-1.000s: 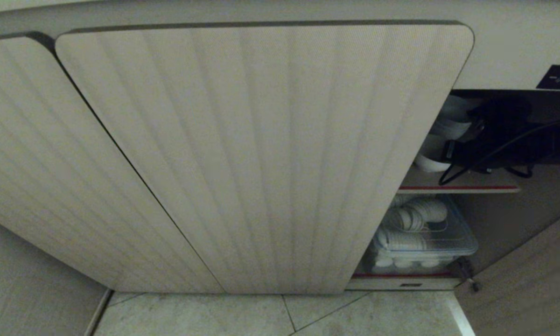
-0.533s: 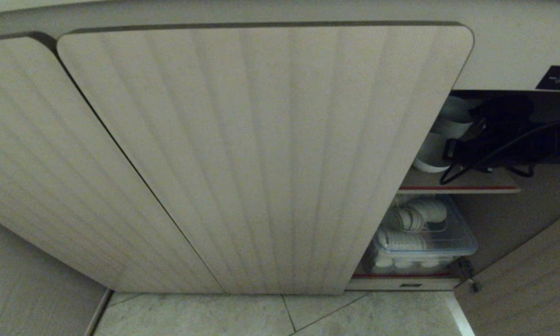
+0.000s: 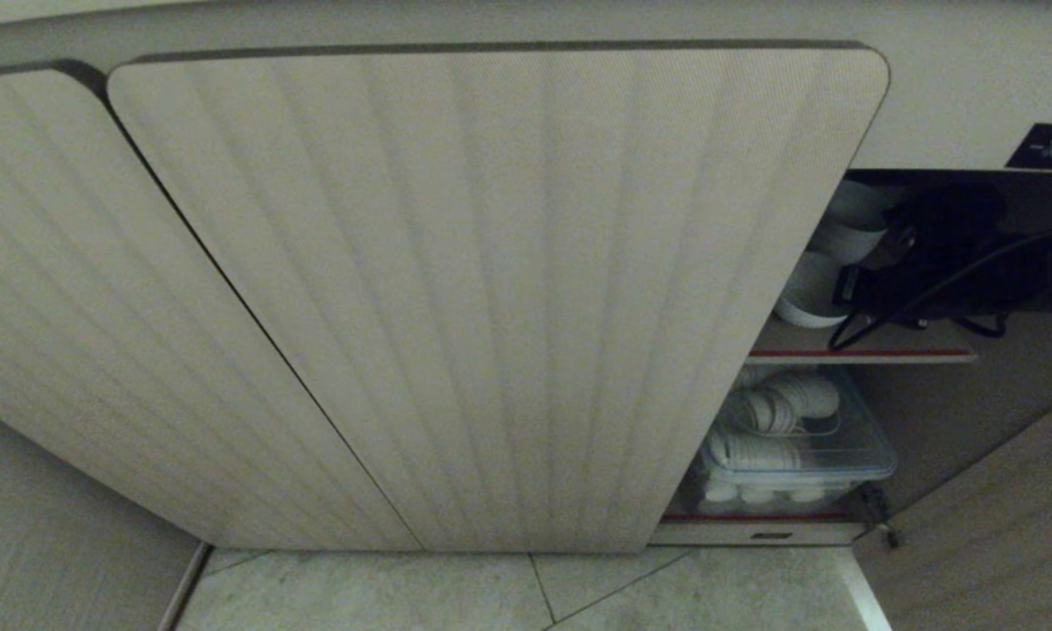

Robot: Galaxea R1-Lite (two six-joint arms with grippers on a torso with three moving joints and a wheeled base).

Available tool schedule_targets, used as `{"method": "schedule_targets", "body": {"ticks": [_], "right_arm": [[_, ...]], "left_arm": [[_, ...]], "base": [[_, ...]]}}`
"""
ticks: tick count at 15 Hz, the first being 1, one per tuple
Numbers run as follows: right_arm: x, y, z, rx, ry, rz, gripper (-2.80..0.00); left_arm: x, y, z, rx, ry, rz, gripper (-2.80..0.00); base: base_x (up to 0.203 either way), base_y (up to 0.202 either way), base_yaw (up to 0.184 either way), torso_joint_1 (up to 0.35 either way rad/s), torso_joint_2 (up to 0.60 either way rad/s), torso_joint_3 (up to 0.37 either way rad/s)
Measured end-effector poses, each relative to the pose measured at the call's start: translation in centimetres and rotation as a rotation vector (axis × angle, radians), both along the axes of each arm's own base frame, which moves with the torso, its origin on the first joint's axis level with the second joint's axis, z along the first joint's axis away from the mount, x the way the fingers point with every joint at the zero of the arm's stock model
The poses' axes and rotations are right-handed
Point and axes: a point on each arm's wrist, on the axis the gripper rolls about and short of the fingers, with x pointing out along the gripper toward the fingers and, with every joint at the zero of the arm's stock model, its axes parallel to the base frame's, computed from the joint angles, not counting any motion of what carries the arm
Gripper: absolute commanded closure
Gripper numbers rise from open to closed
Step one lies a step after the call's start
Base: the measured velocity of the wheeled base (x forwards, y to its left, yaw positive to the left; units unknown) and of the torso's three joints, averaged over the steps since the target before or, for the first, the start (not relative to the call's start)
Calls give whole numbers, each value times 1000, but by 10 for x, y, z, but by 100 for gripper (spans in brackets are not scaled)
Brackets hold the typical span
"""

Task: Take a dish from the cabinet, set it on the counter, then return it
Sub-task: Take the bowl from the cabinet

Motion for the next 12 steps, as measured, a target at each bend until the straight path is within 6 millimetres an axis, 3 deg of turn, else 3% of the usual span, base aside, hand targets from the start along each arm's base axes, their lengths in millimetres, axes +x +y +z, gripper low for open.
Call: {"method": "schedule_targets", "body": {"ticks": [12], "right_arm": [[-17,2,-14,-6,-8,2,0]], "left_arm": [[0,0,0,0,0,0,0]], "base": [[0,0,0,0,0,0]]}}
